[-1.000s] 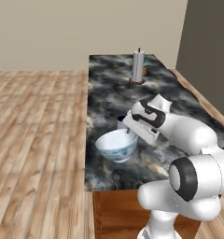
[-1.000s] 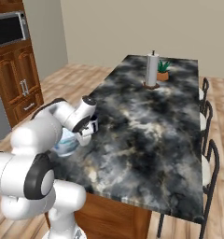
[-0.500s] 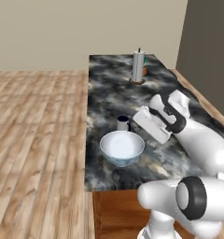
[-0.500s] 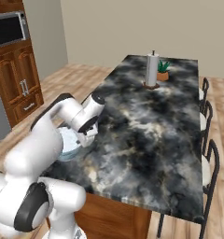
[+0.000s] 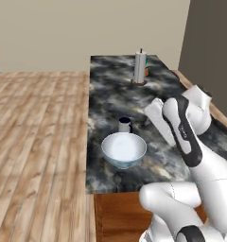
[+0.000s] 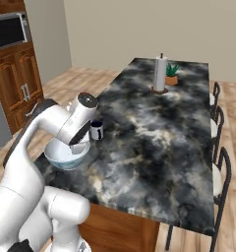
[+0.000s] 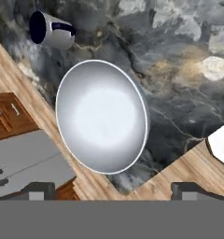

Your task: Clear the mugs and bowl far away from the sink.

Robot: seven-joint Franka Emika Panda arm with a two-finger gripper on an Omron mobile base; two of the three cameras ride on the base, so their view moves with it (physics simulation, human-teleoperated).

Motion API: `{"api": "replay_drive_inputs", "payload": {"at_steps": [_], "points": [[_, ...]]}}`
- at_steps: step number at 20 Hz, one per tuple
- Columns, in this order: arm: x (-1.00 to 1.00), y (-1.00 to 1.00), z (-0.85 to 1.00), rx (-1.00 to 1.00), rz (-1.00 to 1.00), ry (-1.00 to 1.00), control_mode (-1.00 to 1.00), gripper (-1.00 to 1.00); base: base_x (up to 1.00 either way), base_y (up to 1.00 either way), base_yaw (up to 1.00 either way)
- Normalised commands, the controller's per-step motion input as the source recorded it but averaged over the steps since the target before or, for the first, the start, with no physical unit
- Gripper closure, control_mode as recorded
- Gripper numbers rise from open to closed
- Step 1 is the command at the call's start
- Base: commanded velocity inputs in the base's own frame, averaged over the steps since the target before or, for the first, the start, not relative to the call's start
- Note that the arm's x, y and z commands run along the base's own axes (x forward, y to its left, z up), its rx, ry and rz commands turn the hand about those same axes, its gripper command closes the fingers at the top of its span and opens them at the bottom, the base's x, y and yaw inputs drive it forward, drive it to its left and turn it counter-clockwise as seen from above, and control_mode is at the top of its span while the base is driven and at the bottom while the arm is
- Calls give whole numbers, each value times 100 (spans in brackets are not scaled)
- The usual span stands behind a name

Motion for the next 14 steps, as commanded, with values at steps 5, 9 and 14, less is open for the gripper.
{"api": "replay_drive_inputs", "payload": {"at_steps": [5, 9, 14], "points": [[-21, 18, 31, -9, -62, 1, -100, -100, 0, 0, 0], [-13, 24, 48, -2, -46, 0, -100, -100, 0, 0, 0], [-2, -1, 40, -3, 31, -5, -100, -100, 0, 0, 0]]}}
